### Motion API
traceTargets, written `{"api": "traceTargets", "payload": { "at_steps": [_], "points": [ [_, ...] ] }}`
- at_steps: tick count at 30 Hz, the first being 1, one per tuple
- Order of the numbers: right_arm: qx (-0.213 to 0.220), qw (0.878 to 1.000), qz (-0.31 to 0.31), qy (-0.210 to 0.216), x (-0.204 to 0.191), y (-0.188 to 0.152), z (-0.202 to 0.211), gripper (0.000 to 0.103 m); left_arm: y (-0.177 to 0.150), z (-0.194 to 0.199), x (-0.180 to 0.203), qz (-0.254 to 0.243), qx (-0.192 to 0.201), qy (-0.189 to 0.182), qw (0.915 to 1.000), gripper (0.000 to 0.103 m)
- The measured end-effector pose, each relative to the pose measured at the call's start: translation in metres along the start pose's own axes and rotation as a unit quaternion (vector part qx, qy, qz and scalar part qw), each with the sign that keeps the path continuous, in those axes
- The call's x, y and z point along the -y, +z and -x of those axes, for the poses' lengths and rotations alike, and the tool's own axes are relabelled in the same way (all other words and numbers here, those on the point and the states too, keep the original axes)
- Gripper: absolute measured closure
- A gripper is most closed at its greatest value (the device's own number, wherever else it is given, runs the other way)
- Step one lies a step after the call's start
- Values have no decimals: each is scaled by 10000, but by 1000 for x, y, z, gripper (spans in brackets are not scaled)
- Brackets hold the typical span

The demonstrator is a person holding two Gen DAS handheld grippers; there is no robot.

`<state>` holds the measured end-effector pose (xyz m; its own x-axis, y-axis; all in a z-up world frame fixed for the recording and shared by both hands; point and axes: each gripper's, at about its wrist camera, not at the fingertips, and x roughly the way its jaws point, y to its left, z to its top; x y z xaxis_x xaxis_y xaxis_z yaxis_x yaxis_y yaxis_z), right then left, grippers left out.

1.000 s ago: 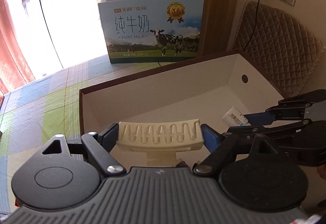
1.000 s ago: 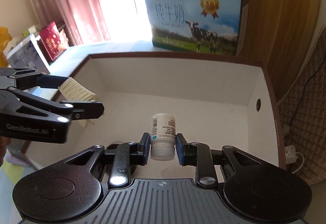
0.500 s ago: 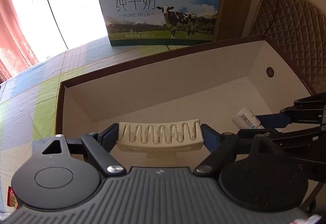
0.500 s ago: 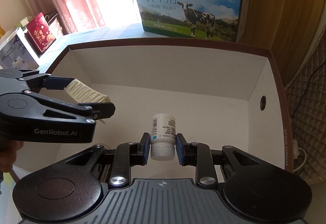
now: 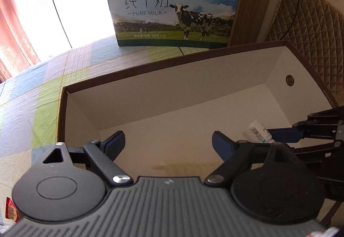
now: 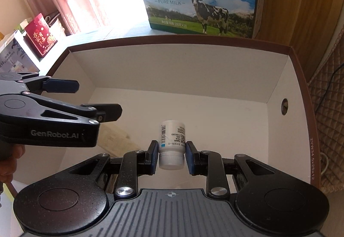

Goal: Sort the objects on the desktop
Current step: 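Carry the comb holder and pill bottle over the brown box and release both, then withdraw both tools from the box back toward the remaining objects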

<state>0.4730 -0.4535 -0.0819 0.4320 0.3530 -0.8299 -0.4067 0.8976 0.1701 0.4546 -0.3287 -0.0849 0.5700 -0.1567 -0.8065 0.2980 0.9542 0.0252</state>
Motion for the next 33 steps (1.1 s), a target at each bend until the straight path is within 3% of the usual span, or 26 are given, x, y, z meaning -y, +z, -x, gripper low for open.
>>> {"api": "traceTargets", "payload": {
  "at_steps": [9,10,12,17,20,26,33],
  "points": [
    [-1,10000,-22,22,-2,4,-6,78,-1,11,-9,109,29,27,9999,15],
    [49,10000,-37,44,-2,4,-5,71,-1,13,-10,127,35,22,9999,14],
    [157,9998,-63,-54,-3,4,-1,36,-1,17,-12,169,38,-4,9999,13],
    [293,9995,-86,-25,-2,3,11,32,-1,26,-15,212,49,-41,9998,12],
    [371,9992,-155,40,-1,-2,22,19,-2,33,-18,239,60,-30,9997,11],
    [599,9978,-193,183,-5,-19,51,7,-10,58,-20,243,174,41,9995,9],
    [899,9952,-290,245,-19,-37,87,2,-24,94,-17,139,344,96,9993,6]
  ]
}}
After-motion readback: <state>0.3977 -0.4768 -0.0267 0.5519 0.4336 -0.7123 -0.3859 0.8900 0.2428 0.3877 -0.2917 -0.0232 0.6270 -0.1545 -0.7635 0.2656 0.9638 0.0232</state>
